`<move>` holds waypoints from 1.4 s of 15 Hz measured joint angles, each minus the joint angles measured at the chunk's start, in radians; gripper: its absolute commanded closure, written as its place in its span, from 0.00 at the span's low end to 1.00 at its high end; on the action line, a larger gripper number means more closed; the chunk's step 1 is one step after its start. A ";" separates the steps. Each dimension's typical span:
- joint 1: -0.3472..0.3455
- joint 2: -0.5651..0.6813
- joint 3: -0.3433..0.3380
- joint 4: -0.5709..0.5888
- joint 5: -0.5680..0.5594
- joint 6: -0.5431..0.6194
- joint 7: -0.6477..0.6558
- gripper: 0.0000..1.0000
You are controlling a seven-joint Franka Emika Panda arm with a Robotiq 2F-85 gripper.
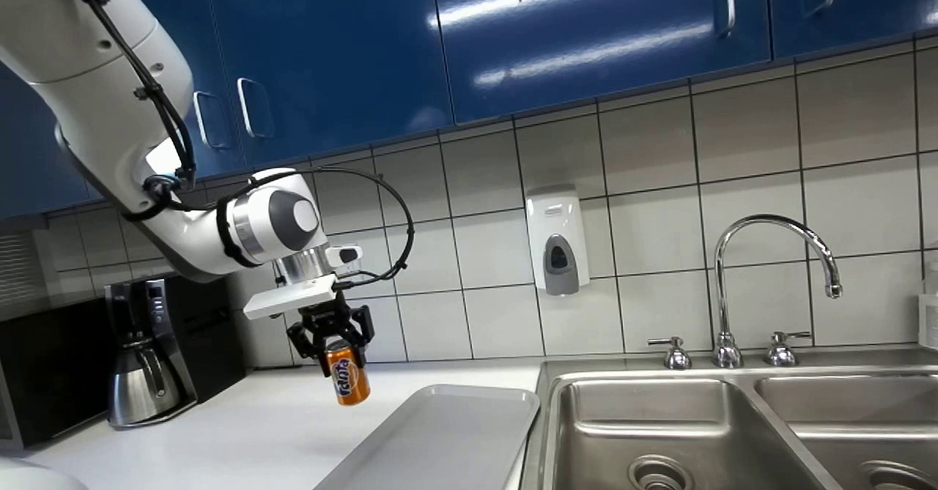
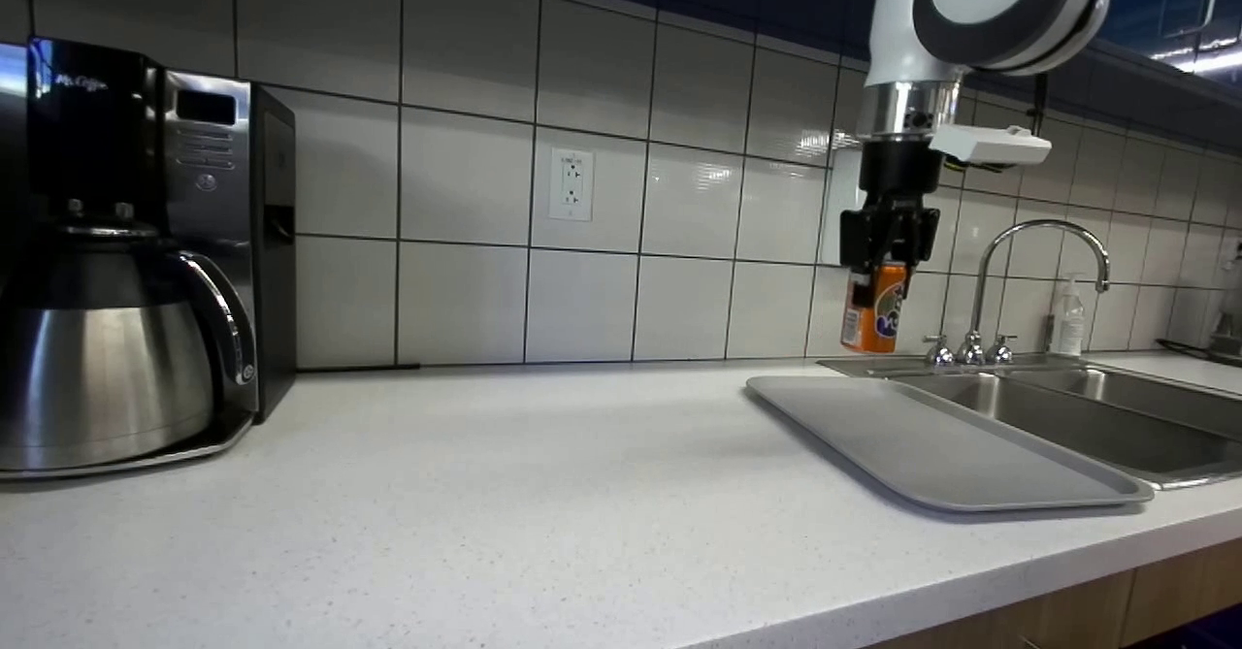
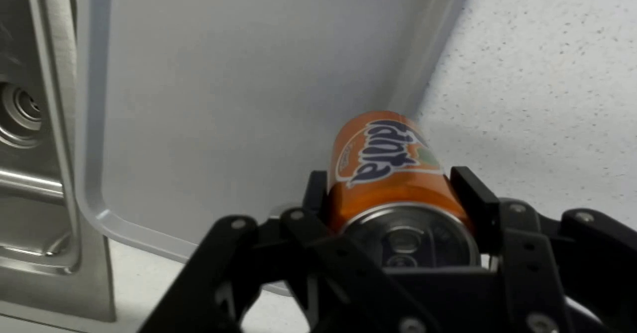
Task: Place the soda can on the tray
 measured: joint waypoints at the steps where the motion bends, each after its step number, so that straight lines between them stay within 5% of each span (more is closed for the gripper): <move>1: -0.014 -0.003 -0.011 -0.009 -0.006 -0.001 -0.002 0.61; 21: -0.151 0.017 -0.167 -0.153 0.006 0.088 -0.217 0.61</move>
